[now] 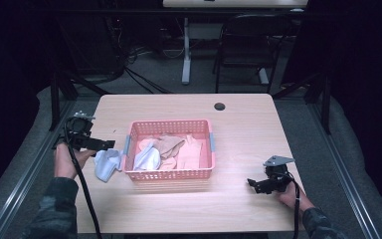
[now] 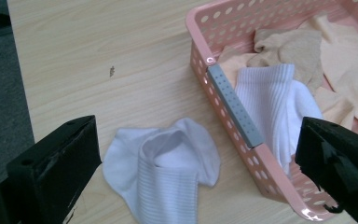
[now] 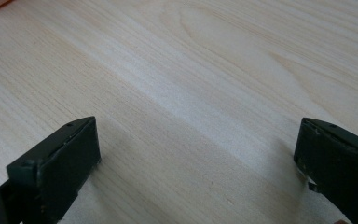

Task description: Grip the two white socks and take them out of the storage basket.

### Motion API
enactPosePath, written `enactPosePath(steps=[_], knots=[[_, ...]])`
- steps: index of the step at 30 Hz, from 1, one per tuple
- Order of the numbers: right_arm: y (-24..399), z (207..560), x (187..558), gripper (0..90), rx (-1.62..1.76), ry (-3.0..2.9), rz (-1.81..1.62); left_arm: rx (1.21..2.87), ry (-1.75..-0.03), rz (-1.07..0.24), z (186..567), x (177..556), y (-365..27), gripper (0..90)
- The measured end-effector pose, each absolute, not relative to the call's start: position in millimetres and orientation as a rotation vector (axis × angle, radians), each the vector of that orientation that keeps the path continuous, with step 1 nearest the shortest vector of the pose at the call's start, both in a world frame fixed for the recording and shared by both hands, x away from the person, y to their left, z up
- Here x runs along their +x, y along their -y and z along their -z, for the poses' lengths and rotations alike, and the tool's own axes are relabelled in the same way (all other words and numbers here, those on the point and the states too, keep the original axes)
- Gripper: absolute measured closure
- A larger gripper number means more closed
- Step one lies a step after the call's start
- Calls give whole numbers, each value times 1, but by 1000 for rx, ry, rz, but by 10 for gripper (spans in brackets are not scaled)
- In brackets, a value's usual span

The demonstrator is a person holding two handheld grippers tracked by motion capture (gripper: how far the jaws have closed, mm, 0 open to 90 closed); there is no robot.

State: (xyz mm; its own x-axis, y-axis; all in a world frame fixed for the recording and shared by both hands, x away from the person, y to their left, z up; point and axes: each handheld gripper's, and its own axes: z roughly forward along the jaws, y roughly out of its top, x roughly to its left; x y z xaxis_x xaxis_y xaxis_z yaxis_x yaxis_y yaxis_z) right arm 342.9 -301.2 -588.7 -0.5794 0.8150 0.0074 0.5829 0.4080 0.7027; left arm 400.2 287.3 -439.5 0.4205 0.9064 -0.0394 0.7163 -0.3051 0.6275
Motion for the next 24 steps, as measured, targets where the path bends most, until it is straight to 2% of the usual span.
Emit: enactPosePath(steps=[12, 24], knots=[[301, 589, 343, 0, 1207, -2334, -962, 2139, -1286, -455, 434, 401, -256, 0], [302, 589, 343, 0, 1198, -2326, -967, 2224, -1200, -388, 451, 408, -215, 21]])
